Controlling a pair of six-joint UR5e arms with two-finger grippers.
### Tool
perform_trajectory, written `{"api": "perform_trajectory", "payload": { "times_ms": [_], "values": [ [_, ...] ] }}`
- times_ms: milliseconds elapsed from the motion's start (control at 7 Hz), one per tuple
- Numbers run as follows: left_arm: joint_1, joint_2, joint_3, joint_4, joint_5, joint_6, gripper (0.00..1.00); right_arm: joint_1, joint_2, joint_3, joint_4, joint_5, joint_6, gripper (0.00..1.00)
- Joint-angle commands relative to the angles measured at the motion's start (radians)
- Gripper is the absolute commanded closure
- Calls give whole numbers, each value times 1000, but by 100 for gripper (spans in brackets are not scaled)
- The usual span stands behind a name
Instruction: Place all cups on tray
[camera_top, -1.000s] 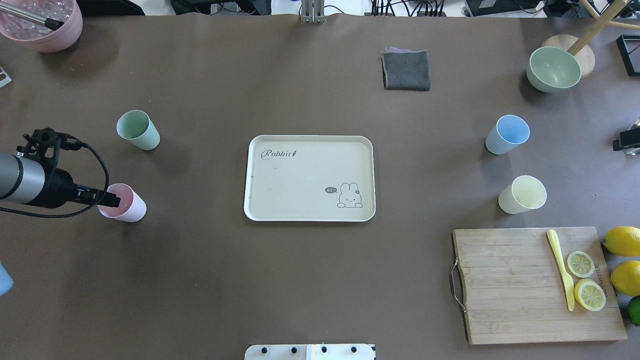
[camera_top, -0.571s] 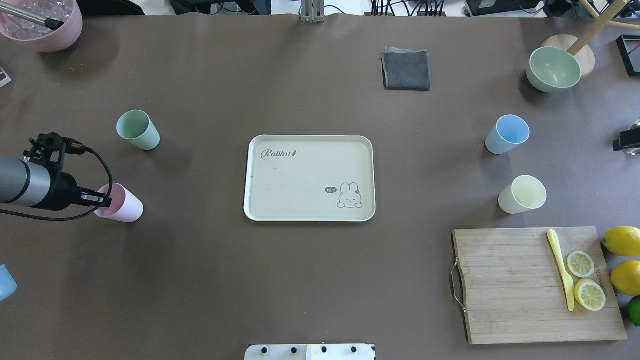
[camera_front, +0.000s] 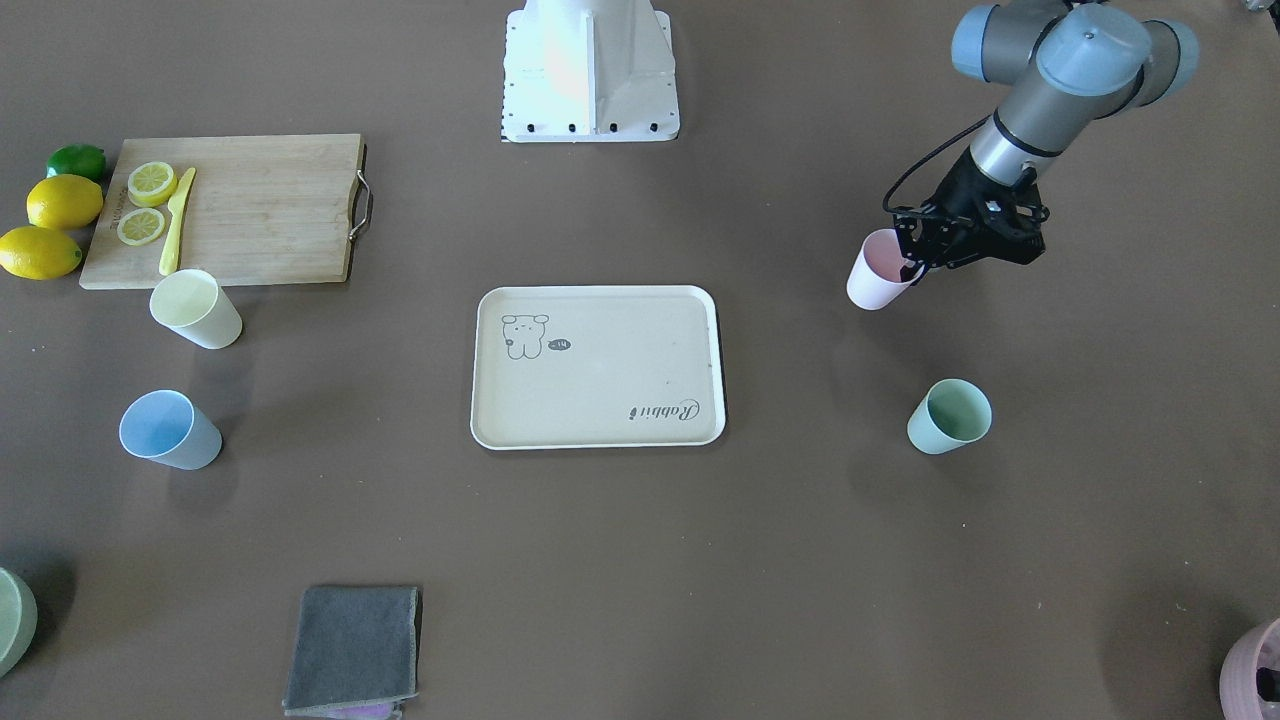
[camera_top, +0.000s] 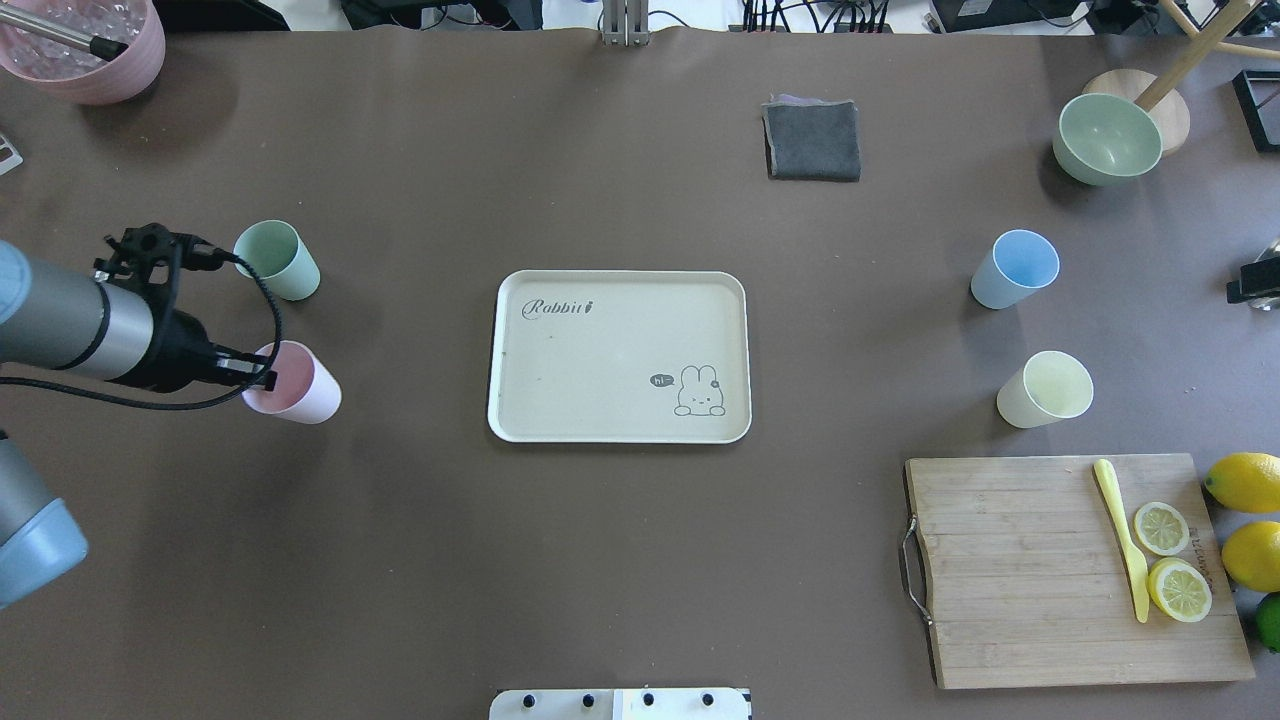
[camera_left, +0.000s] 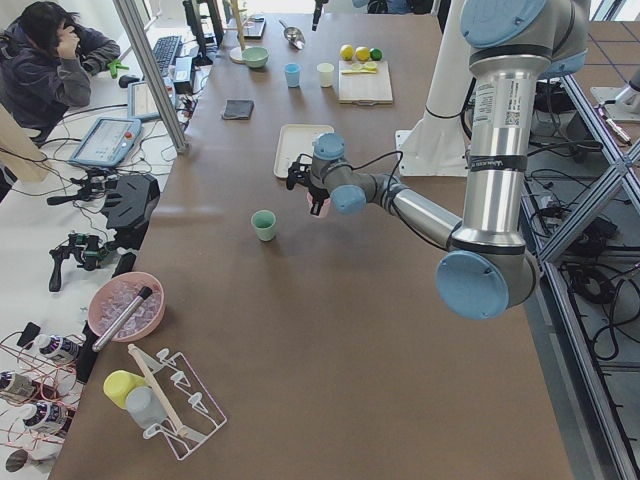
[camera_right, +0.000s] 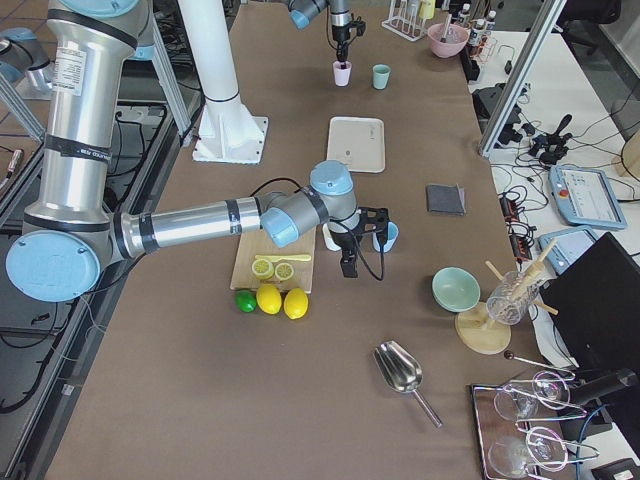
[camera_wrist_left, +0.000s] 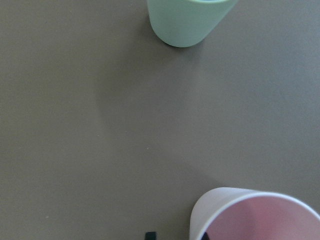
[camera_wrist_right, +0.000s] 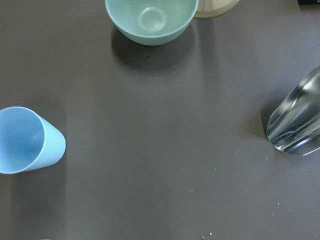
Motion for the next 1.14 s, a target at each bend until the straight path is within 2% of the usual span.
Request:
{"api": "perform_trajectory", "payload": {
  "times_ms": [0, 143, 429, 714, 1000],
  "values": [
    [95, -275, 15, 300, 34, -128, 100, 0, 3, -2, 0, 0, 1, 1],
    [147, -356, 76, 312, 96, -175, 100, -1, 3, -3, 0, 1, 4, 1],
    [197, -426, 158, 308, 140, -202, 100, -3, 6, -5, 0, 2, 5, 1],
    [197, -426, 164, 299, 141, -194, 100, -5, 6, -5, 0, 2, 5, 1],
    [195, -426, 225, 216, 143, -196, 100, -5, 7, -5, 0, 2, 5, 1]
  ]
}}
